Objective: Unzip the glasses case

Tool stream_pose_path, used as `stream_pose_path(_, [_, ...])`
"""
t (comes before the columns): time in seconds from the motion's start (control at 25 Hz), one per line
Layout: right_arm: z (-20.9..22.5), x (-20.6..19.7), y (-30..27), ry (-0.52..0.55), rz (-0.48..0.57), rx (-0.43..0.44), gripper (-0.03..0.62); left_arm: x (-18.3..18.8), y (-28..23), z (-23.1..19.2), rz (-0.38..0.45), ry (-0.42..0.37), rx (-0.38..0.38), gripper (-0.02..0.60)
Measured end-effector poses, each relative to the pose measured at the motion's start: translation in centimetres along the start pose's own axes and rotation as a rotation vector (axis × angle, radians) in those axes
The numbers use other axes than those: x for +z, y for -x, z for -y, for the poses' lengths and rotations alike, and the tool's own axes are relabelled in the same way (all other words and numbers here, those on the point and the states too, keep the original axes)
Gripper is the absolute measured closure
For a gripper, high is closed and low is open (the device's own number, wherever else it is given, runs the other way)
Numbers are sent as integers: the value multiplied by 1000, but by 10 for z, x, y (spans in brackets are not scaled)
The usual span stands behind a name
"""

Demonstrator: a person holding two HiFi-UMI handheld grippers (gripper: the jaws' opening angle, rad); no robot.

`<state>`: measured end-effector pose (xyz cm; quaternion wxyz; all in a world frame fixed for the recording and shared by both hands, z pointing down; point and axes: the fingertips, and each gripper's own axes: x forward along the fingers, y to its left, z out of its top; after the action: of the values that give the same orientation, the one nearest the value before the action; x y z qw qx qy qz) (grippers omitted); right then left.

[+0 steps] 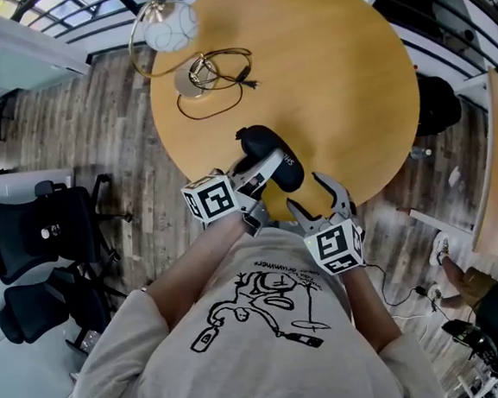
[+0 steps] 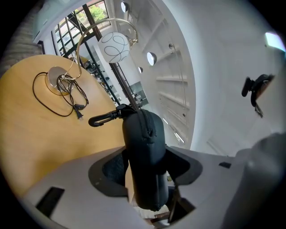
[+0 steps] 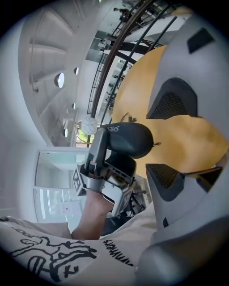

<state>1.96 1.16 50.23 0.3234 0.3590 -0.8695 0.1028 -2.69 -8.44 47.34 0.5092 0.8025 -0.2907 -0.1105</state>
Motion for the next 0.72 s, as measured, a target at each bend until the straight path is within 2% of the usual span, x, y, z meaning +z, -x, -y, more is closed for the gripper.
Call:
stream_pose_path(0.16, [-2,-10,-8,1,-54,25,287,8,1,6,-2,-3,-21,334])
stream_pose_path(0.2, [-2,-10,-10,6,-55,22,317,8,1,9,-2,-1,-28,334])
stream_pose_path(0.28, [-2,-9,-11,14,-51,14,445,9,0,13,0,8,-45,336])
stream_pose_path(0.4, [-1,-8,-11,10,-39,9,532,8,-1,18,-5,12,-60,337])
stream_pose_path(0.48, [0,-7,-11,10,-36,14,567,8,-2,19,-19,2,-62,339])
stream_pose_path(0.72, [-4,-14,-11,69,-84,40,572,-1,-4,27,-117,-80,-88,348])
